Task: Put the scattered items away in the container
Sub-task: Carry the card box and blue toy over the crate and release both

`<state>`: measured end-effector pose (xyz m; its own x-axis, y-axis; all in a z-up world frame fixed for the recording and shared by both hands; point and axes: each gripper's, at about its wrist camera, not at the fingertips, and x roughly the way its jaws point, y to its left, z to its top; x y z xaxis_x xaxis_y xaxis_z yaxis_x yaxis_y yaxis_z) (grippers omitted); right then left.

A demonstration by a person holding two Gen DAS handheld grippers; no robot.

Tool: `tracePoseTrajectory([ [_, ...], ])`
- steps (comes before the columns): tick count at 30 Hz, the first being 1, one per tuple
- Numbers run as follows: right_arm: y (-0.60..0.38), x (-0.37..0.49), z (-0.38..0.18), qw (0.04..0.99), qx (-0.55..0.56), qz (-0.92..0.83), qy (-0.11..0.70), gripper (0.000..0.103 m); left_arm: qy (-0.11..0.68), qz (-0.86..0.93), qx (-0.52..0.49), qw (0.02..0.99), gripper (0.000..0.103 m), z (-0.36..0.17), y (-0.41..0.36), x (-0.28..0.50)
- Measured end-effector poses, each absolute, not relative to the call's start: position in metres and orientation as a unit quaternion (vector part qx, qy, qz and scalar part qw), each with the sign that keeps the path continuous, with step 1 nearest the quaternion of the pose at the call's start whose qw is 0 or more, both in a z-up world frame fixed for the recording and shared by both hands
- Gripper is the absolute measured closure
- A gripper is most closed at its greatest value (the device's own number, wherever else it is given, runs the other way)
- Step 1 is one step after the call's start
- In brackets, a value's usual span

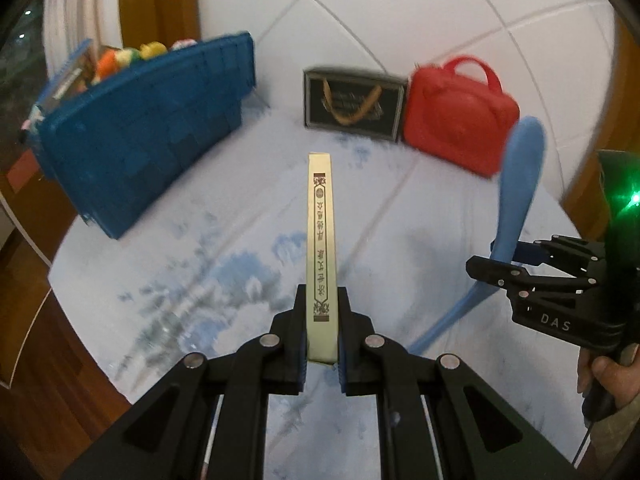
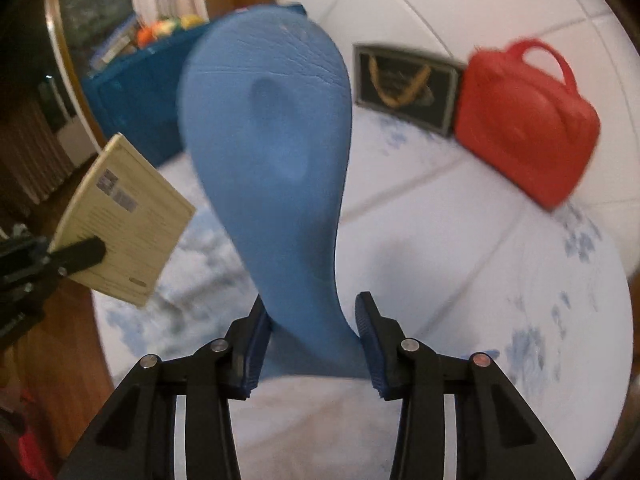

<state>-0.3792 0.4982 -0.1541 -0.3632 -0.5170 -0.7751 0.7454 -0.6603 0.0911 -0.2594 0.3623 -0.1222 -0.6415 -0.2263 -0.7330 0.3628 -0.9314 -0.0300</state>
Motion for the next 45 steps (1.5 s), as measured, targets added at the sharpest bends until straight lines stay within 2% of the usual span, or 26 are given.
tracePoseTrajectory([
  [11, 0.415, -0.373, -0.047, 0.433, 0.339, -0.825, 0.134, 0.064, 0.09, -0.919, 0.339, 0.183, 0.092, -0.062, 0.271, -0.232],
  [21, 0.297, -0.356, 0.025, 0.438, 0.303, -0.84, 0.102, 0.065, 0.044, -0.94, 0.296, 0.163, 0.092, 0.022, 0.155, -0.215],
  [25, 0.257, -0.369, 0.06, 0.446, 0.296, -0.84, 0.089, 0.065, 0.044, -0.946, 0.276, 0.163, 0.092, 0.068, 0.104, -0.237],
  [34, 0.132, -0.428, 0.161, 0.462, 0.239, -0.846, 0.121, 0.065, 0.041, -0.941, 0.253, 0.22, 0.092, 0.165, -0.034, -0.296],
  [39, 0.055, -0.47, 0.191, 0.442, 0.231, -0.857, 0.132, 0.065, 0.027, -0.933, 0.272, 0.236, 0.092, 0.179, -0.121, -0.342],
  [45, -0.033, -0.525, 0.197, 0.414, 0.247, -0.869, 0.112, 0.065, 0.009, -0.931, 0.311, 0.189, 0.092, 0.169, -0.205, -0.412],
])
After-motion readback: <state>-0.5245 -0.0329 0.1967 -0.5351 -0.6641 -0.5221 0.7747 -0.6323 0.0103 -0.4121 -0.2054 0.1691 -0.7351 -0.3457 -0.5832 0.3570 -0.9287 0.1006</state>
